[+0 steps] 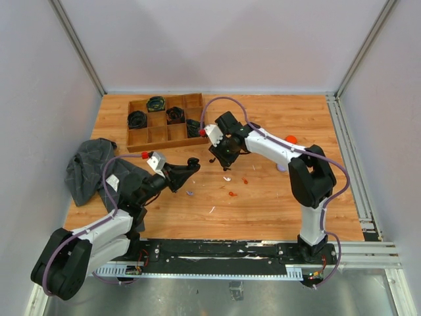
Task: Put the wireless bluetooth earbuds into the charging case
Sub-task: Pick up the earbud from the center of the board.
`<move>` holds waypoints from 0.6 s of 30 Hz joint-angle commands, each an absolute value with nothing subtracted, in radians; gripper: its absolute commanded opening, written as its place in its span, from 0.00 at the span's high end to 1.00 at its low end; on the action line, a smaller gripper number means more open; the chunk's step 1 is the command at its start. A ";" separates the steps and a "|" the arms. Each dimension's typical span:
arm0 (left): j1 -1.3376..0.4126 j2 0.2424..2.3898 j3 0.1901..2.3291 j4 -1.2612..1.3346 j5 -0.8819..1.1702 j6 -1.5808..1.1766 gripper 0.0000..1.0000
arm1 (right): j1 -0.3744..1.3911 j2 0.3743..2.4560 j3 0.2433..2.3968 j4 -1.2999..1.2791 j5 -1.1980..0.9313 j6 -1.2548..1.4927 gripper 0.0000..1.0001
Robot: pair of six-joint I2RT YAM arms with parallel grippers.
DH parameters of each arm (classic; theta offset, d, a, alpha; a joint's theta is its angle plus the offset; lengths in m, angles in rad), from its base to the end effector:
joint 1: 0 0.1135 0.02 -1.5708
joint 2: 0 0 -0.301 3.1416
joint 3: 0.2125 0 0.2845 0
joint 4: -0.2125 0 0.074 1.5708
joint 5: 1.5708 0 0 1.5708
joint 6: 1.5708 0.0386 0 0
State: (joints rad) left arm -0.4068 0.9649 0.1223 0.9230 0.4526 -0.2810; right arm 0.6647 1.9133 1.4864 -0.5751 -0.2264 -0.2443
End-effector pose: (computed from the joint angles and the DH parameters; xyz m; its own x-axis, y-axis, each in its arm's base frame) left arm 0.1649 -0.0894 0.2020 -0.1388 -0.2117 -0.9674 0.7470 0.6190 -0.2427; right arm 0.3561 0.2901 0.2424 -0.4751 -0.6718 -0.5684 -0.8360 0.5462 0.0532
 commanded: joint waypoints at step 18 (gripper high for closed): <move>-0.400 0.936 0.120 0.939 0.468 -0.267 1.00 | 0.652 2.142 1.645 -0.709 -0.157 -0.278 0.67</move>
State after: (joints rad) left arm -0.4068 0.9482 0.1223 0.9215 0.4541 -0.2741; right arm 0.6643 2.1136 1.6073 -0.6804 -0.1802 -0.2665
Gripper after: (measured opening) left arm 0.246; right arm 0.329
